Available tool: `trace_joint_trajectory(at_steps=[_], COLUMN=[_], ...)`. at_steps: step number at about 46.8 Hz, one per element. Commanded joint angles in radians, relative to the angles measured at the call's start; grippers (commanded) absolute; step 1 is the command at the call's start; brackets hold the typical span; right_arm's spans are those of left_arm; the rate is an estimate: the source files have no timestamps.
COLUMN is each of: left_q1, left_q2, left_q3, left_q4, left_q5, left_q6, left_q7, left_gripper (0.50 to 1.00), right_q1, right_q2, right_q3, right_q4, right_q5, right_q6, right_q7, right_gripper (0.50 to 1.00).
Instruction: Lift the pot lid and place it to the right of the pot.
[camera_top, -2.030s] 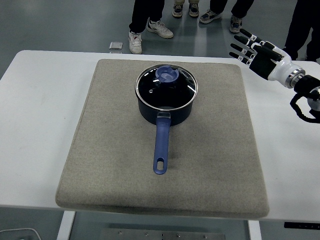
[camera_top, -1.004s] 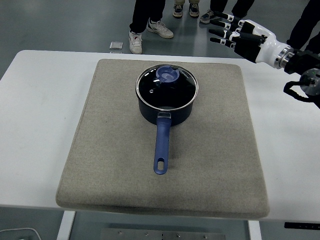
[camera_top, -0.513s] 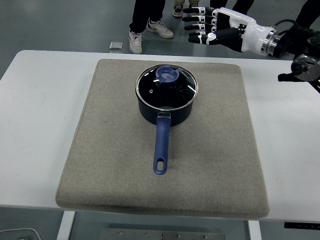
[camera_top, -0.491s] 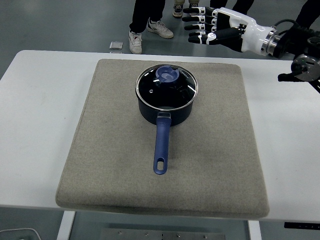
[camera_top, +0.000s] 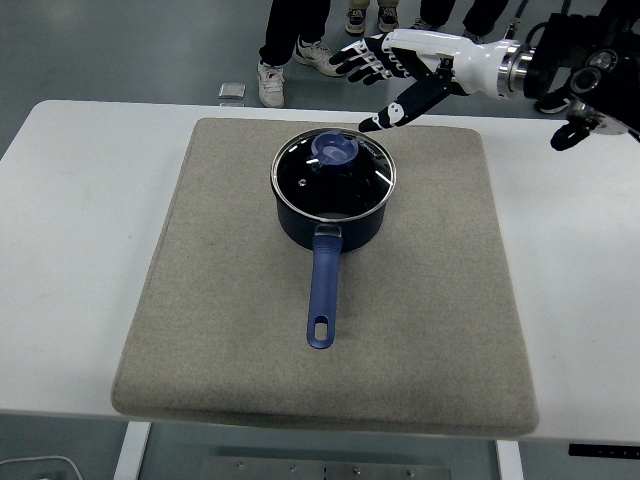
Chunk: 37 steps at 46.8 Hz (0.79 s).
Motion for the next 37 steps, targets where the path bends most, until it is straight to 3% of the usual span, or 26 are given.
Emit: trace_joint_trajectory(at_steps=[1,22,37], left_q1=[0.000,0.000,0.000], left_q2=[0.000,0.000,0.000], left_q3=[0.001,-0.001,0.001], left_q4=[0.000,0.000,0.000], left_q5=[-0.001,-0.001,-0.001], left_q6=[0.000,0.000,0.000], left_q7=[-0.001,0.000,0.000], left_gripper=[1.000,1.000,1.000], right_q1=[0.035,0.147,0.163], right_q2=[0.018,0.133,0.193], right_q3=[-0.044,-0.239,-0.344], right_q4=[0.002,-0.001,-0.029], right_q5=[-0.011,-0.212,-0.298], right_q6=[-0.003,-0.069,-0.154], right_q7=[0.003,0.003,0.008], right_gripper=[0.899,0.895,0.885])
